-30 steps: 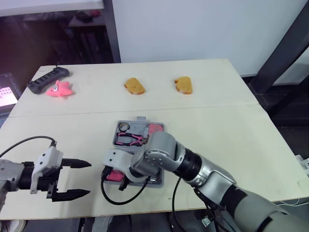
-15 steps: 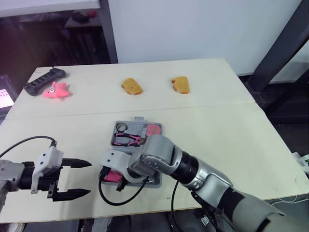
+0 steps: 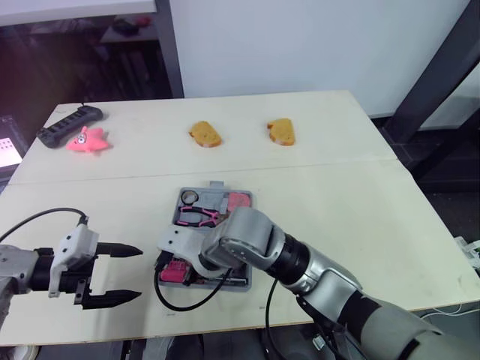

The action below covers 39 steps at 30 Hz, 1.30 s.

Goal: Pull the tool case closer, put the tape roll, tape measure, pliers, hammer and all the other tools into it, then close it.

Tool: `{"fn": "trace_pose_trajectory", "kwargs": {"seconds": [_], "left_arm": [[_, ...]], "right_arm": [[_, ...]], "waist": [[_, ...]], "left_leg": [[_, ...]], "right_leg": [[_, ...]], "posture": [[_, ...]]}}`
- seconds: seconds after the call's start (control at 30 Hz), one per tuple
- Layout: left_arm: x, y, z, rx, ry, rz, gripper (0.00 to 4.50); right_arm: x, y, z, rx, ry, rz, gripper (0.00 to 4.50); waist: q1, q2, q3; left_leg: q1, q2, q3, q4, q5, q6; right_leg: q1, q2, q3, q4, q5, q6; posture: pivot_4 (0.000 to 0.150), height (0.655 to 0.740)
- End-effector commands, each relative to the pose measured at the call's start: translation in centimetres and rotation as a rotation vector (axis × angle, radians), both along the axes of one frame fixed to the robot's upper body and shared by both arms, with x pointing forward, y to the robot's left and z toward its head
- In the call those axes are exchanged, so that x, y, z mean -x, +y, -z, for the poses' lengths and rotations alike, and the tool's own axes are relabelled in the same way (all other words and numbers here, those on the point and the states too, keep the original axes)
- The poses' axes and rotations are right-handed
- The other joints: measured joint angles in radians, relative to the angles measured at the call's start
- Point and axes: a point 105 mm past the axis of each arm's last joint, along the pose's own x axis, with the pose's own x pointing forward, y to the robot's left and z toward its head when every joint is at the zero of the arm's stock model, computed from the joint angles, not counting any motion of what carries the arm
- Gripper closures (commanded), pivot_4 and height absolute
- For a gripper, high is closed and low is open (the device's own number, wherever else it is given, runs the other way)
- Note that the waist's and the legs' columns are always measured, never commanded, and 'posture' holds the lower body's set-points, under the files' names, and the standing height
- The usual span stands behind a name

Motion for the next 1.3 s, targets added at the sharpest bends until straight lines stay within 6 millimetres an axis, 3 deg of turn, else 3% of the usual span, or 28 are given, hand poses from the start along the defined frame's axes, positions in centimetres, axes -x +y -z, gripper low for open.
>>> {"fn": "trace_pose_trajectory", "kwargs": {"seconds": [0.03,0.2,0.3,0.4,0.47,0.97,1.3], "left_arm": [[-0.1,0.0,-0.3,0.008,-0.014,0.003,0.00],[-0.3,0.1,-0.4,0.005,-0.013,0.002,0.00],[-0.4,0.2,-0.4,0.003,-0.010,0.001,0.00],[-0.4,0.2,-0.4,0.004,-0.008,0.002,0.00],[-0.4,0.3,-0.4,0.003,-0.007,0.001,0.00],[-0.3,0.4,-0.4,0.002,-0.003,0.000,0.00],[-0.3,0.2,-0.4,0.001,-0.003,0.001,0.00]], "right_arm": [[0.5,1.0,-2.1,-0.088,-0.029,-0.042,2.83],[0.6,0.5,-4.0,-0.210,-0.033,-0.076,2.83],[0.5,-0.4,-4.0,-0.247,-0.041,-0.088,2.83],[1.3,-1.0,-3.3,-0.248,-0.023,-0.123,3.61],[1.7,-1.1,-3.0,-0.248,-0.018,-0.141,4.47],[1.3,-1.4,-0.2,-0.198,-0.003,-0.087,4.47],[1.0,-3.1,4.4,-0.103,0.051,0.000,4.47]], "waist": [[0.000,0.000,0.000],[0.001,0.000,0.000],[0.003,0.000,0.000],[0.003,0.000,0.000],[0.000,0.000,0.000],[0.002,0.000,0.000],[0.002,0.000,0.000]], "left_leg": [[0.000,0.000,0.000,0.000,0.000,0.000],[0.000,0.000,0.000,0.000,0.000,0.000],[0.000,0.000,0.000,0.000,0.000,0.000],[0.000,0.000,0.000,0.000,0.000,0.000],[0.000,0.000,0.000,0.000,0.000,0.000],[0.000,0.000,0.000,0.000,0.000,0.000],[0.002,0.000,0.000,0.000,0.000,0.000]], "right_leg": [[0.000,0.000,0.000,0.000,0.000,0.000],[0.000,0.000,0.000,0.000,0.000,0.000],[0.000,0.000,0.000,0.000,0.000,0.000],[0.000,0.000,0.000,0.000,0.000,0.000],[0.000,0.000,0.000,0.000,0.000,0.000],[0.000,0.000,0.000,0.000,0.000,0.000],[0.002,0.000,0.000,0.000,0.000,0.000]], "posture": [[0.150,0.7400],[0.150,0.7400],[0.150,0.7400],[0.150,0.7400],[0.150,0.7400],[0.150,0.7400],[0.150,0.7400]]}}
